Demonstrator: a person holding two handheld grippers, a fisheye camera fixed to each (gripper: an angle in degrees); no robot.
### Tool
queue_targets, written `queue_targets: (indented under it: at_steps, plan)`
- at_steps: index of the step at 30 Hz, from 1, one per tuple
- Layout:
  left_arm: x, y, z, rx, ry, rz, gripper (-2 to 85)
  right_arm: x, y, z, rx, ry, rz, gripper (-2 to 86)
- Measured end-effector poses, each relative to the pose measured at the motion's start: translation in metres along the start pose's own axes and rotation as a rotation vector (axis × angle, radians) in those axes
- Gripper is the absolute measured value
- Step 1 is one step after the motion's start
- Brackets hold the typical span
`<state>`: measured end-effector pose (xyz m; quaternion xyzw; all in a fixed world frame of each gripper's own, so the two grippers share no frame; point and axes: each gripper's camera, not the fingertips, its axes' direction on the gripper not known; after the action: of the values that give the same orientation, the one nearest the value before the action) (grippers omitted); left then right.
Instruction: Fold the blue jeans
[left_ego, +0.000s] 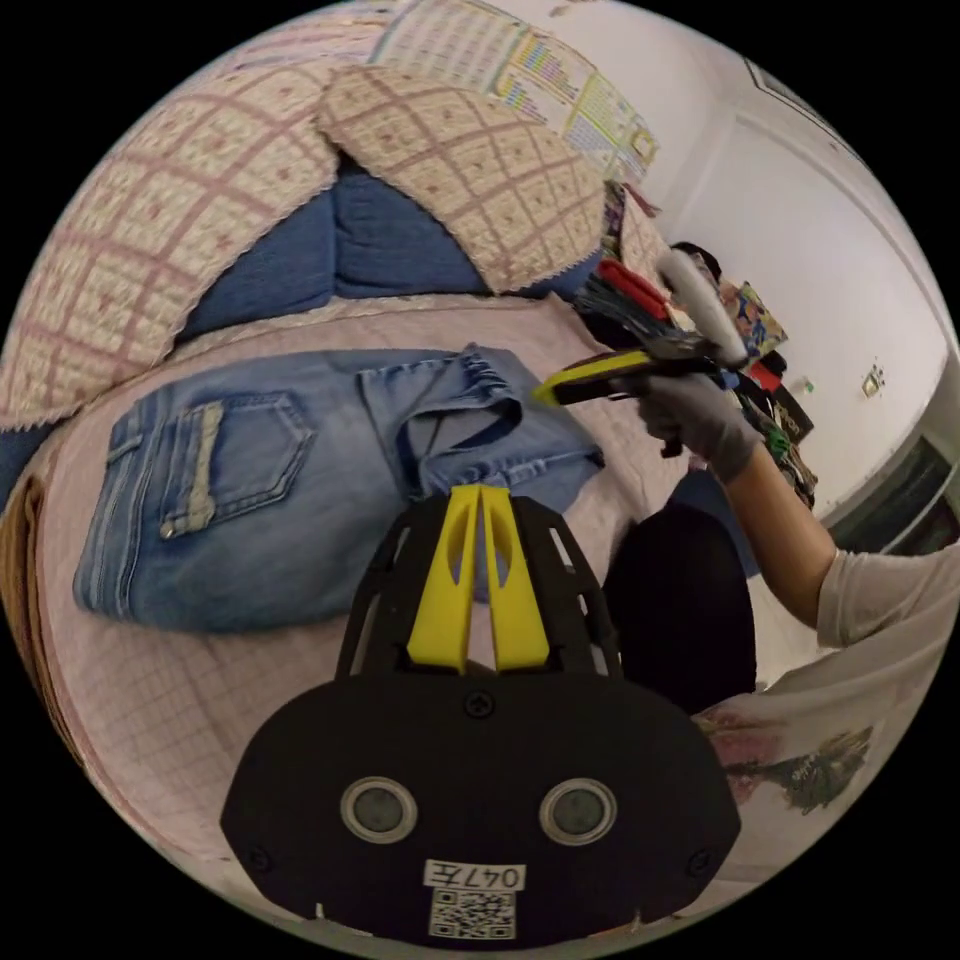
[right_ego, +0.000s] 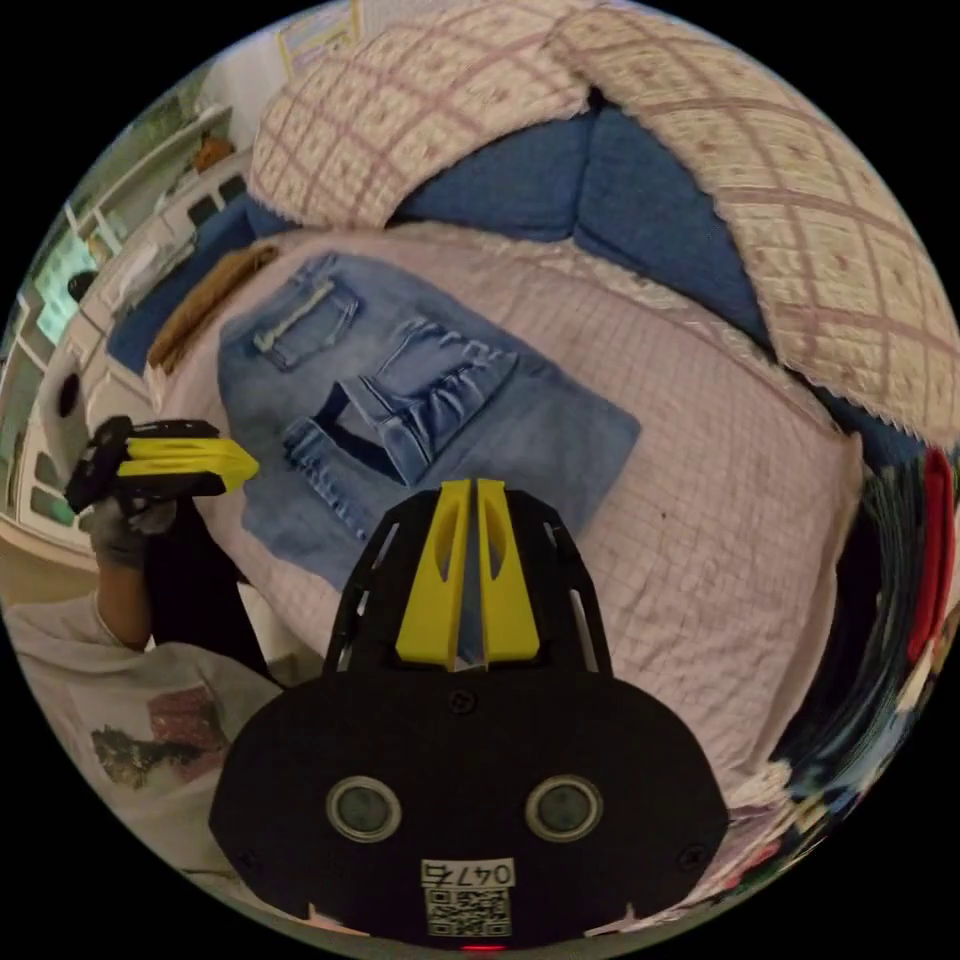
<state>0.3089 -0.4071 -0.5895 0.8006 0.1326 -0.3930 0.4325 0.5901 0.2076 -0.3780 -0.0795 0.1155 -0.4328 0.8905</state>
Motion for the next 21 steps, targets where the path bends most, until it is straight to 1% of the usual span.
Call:
queue_targets:
  at_steps: [3,4,5,6,8,10,13,15,16,18,19,21]
  plan:
    - [-0.002,-0.011,0.023,-0.056,-0.028,0.025,-1.0,-0.01,-0.054,0.01,-0.008,-0.034,-0.078,-0.9]
    - [-0.004,-0.012,0.028,-0.076,-0.042,0.022,-1.0,-0.006,-0.075,0.005,0.041,-0.09,-0.06,-0.9]
    - [-0.01,-0.011,0.034,-0.106,-0.067,0.014,-1.0,0.003,-0.089,-0.004,0.141,-0.152,-0.005,-0.9]
    - [-0.017,-0.006,0.036,-0.119,-0.068,0.002,-1.0,0.008,-0.094,-0.007,0.189,-0.181,0.033,-0.9]
    - [-0.03,0.004,0.032,-0.124,-0.05,-0.023,-1.0,0.03,-0.105,-0.009,0.281,-0.229,0.187,-0.3]
    - [-0.042,0.018,0.025,-0.119,-0.032,-0.034,-1.0,0.035,-0.104,-0.006,0.298,-0.22,0.238,0.4]
    - [-0.061,0.048,-0.005,-0.078,-0.04,-0.047,-0.9,0.026,-0.09,-0.008,0.332,-0.223,0.208,0.8]
    - [-0.089,0.088,-0.062,0.062,-0.046,-0.133,-0.7,0.016,-0.086,-0.007,0.328,-0.199,0.167,0.9]
    - [-0.1,0.101,-0.078,0.103,-0.046,-0.175,-0.5,0.008,-0.089,-0.006,0.314,-0.192,0.123,1.2]
    - [-0.154,0.164,-0.144,0.28,-0.091,-0.411,0.5,-0.009,-0.099,-0.001,0.282,-0.178,0.039,1.8]
    - [-0.167,0.181,-0.158,0.319,-0.109,-0.471,1.8,-0.021,-0.107,0.004,0.264,-0.14,-0.003,2.2]
    - [-0.218,0.248,-0.206,0.444,-0.196,-0.703,7.2,-0.037,-0.118,0.01,0.265,-0.084,-0.062,2.6]
